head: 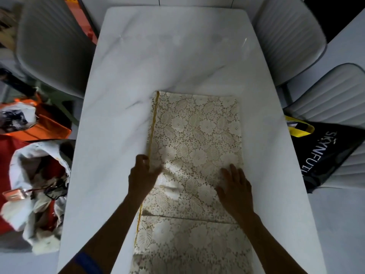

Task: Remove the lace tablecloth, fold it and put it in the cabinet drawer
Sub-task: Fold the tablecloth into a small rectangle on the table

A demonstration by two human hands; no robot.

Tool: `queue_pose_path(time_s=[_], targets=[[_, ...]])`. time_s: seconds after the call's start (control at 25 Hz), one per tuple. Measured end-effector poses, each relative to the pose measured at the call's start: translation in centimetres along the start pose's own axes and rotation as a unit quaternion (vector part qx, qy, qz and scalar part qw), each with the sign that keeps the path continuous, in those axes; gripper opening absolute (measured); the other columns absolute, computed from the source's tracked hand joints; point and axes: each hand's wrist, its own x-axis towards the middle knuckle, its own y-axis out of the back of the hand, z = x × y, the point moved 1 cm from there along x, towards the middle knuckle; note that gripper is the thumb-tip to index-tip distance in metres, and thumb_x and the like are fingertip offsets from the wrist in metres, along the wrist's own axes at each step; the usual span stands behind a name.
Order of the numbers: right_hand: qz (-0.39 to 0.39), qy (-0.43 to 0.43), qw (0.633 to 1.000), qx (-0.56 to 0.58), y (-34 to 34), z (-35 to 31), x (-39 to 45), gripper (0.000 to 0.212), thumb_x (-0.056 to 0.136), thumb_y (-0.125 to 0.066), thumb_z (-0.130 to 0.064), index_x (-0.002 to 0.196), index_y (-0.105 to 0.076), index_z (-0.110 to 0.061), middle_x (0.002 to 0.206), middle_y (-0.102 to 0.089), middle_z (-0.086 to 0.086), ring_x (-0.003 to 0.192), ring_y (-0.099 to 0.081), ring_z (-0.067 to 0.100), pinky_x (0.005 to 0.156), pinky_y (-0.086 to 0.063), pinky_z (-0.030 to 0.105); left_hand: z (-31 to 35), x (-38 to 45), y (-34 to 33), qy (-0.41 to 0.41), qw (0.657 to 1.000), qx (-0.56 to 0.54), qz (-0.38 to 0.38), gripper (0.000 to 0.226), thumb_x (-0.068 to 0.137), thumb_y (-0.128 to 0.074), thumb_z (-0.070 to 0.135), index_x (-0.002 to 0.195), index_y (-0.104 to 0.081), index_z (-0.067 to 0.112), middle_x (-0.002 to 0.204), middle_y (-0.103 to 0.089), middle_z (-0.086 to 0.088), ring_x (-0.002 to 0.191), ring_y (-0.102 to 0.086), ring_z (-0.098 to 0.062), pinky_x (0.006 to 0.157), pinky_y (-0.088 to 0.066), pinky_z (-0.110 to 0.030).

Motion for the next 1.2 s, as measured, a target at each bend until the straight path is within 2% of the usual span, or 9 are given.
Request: queue_pose_path(time_s=[0.2, 0.4, 0.6, 0.68, 0.8, 0.88, 1.0, 1.08, 1.2], targets=[[0.053, 0.102, 0.992, 0.043, -2.2, -3.3, -7.6, 0.057, 0.085, -0.061, -0.031, 0.14, -0.051, -0.02, 0.153, -0.042, 0.009, 0.139, -0.042, 0.034, 0.106, -0.039, 0.05, -3.6, -4.4, 0.0, -0.018, 0.999, 0.006, 0.048, 0.027, 0.087, -0.069, 0.039, 0.102, -0.049, 0.027, 0.085, -0.064, 0.001, 0.072, -0.061, -0.024, 0.061, -0.05, -0.033], [-0.067, 0.05, 0.996, 0.024, -3.9, -1.6, -11.7, 0.065, 0.094, -0.048, -0.039, 0.154, -0.027, -0.027, 0.165, -0.015, -0.001, 0.15, -0.019, 0.027, 0.115, -0.026, 0.048, -5.1, -7.9, -0.1, -0.091, 0.969, 0.228, 0.023, 0.024, 0.082, -0.072, 0.021, 0.103, -0.063, 0.014, 0.1, -0.055, -0.009, 0.092, -0.055, -0.032, 0.07, -0.053, -0.041], [-0.1, 0.045, 0.988, -0.107, -2.6, 0.4, -13.0, 0.082, 0.085, -0.057, -0.053, 0.154, -0.023, -0.025, 0.162, -0.019, 0.008, 0.14, -0.034, 0.035, 0.107, -0.034, 0.051, -6.9, -11.9, 0.6, -0.23, 0.931, 0.249, -0.132, 0.052, 0.07, -0.072, 0.055, 0.114, -0.062, 0.03, 0.11, -0.061, 0.013, 0.099, -0.059, -0.013, 0.08, -0.046, -0.037], [-0.083, 0.063, 0.984, -0.142, -1.8, 0.6, -13.9, 0.087, 0.054, -0.086, -0.05, 0.13, -0.063, -0.015, 0.122, -0.064, 0.022, 0.097, -0.067, 0.039, 0.078, -0.054, 0.051, -7.1, -12.6, 1.0, -0.217, 0.897, 0.336, -0.188, 0.052, 0.073, -0.065, 0.054, 0.118, -0.051, 0.034, 0.105, -0.062, 0.017, 0.101, -0.061, -0.014, 0.082, -0.038, -0.036], [0.018, 0.116, 0.979, -0.165, -1.3, 1.3, -15.8, 0.052, 0.029, -0.093, -0.027, 0.077, -0.078, -0.015, 0.067, -0.07, 0.009, 0.062, -0.068, 0.032, 0.056, -0.057, 0.044, -6.7, -14.1, 2.0, -0.208, 0.859, 0.414, -0.217, 0.025, 0.081, -0.063, 0.044, 0.102, -0.057, 0.033, 0.098, -0.064, 0.014, 0.105, -0.058, -0.017, 0.081, -0.035, -0.034], [0.011, 0.144, 0.977, -0.159, -0.8, 1.4, -16.8, 0.033, 0.04, -0.086, -0.02, 0.07, -0.073, -0.015, 0.077, -0.07, 0.01, 0.074, -0.068, 0.033, 0.067, -0.056, 0.045, -6.7, -15.6, 2.3, -0.247, 0.832, 0.452, -0.208, 0.015, 0.082, -0.061, 0.04, 0.093, -0.062, 0.03, 0.102, -0.06, 0.01, 0.102, -0.055, -0.017, 0.075, -0.036, -0.03], [-0.072, 0.15, 0.983, -0.08, -1.6, 2.3, -19.3, 0.016, 0.078, -0.058, -0.017, 0.093, -0.06, -0.02, 0.101, -0.063, 0.005, 0.097, -0.06, 0.027, 0.075, -0.038, 0.03, -8.1, -19.2, 3.1, -0.194, 0.872, 0.361, -0.266, 0.01, 0.076, -0.061, 0.024, 0.084, -0.058, 0.029, 0.087, -0.056, 0.014, 0.082, -0.058, -0.01, 0.059, -0.036, -0.017], [-0.14, 0.134, 0.981, 0.0, -1.7, 3.4, -21.9, 0.016, 0.083, -0.055, -0.019, 0.095, -0.047, -0.026, 0.094, -0.057, -0.003, 0.09, -0.059, 0.02, 0.067, -0.034, 0.024, -8.4, -22.5, 4.4, -0.117, 0.877, 0.314, -0.344, 0.026, 0.071, -0.06, 0.012, 0.084, -0.051, 0.032, 0.076, -0.054, 0.015, 0.067, -0.054, -0.005, 0.049, -0.035, -0.013], [-0.193, 0.137, 0.969, 0.076, -2.1, 4.6, -26.6, 0.028, 0.078, -0.061, -0.016, 0.104, -0.059, -0.026, 0.091, -0.059, -0.006, 0.079, -0.058, 0.014, 0.064, -0.043, 0.022, -8.3, -27.0, 6.0, -0.042, 0.825, 0.359, -0.435, 0.038, 0.071, -0.063, 0.003, 0.092, -0.052, 0.034, 0.085, -0.061, 0.006, 0.062, -0.056, -0.008, 0.045, -0.04, -0.015]])
